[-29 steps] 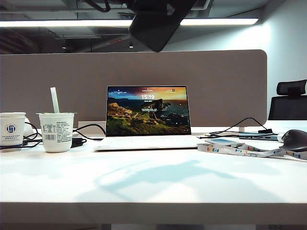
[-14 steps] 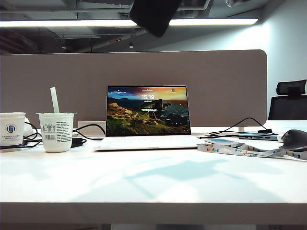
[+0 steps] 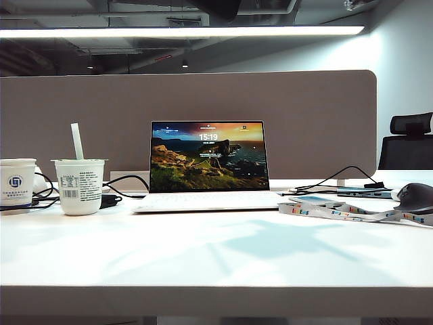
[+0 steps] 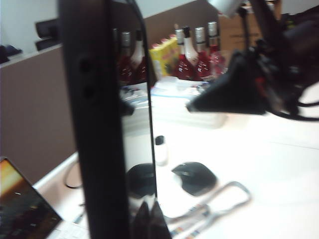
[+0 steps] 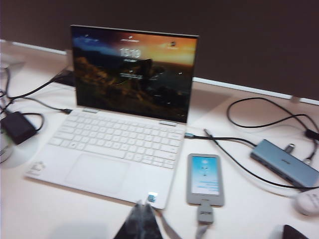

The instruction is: Pick up the black phone, pick up the charger plug, insert the charger plug into the phone's charging port, and finally place the connected phone back on the desk.

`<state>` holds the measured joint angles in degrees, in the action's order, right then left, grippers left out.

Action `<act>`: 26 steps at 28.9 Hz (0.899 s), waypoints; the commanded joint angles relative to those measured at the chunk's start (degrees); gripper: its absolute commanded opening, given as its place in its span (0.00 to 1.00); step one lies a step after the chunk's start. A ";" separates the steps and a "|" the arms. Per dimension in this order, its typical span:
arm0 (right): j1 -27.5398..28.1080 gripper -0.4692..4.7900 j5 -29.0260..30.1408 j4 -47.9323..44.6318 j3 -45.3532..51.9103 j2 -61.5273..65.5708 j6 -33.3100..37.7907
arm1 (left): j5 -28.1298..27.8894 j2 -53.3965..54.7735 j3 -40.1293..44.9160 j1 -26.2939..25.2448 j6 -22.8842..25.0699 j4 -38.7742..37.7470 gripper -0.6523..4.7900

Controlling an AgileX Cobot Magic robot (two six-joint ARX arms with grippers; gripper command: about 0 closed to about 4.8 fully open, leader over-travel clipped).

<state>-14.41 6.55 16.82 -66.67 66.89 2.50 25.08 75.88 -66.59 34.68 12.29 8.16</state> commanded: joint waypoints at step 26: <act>11.61 0.21 -3.93 -2.21 -13.86 25.00 19.23 | 3.72 -2.56 -0.44 0.04 -7.19 -4.90 0.11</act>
<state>-2.94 2.74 16.49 -80.29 91.09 21.30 28.42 73.87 -66.57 34.68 5.28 1.15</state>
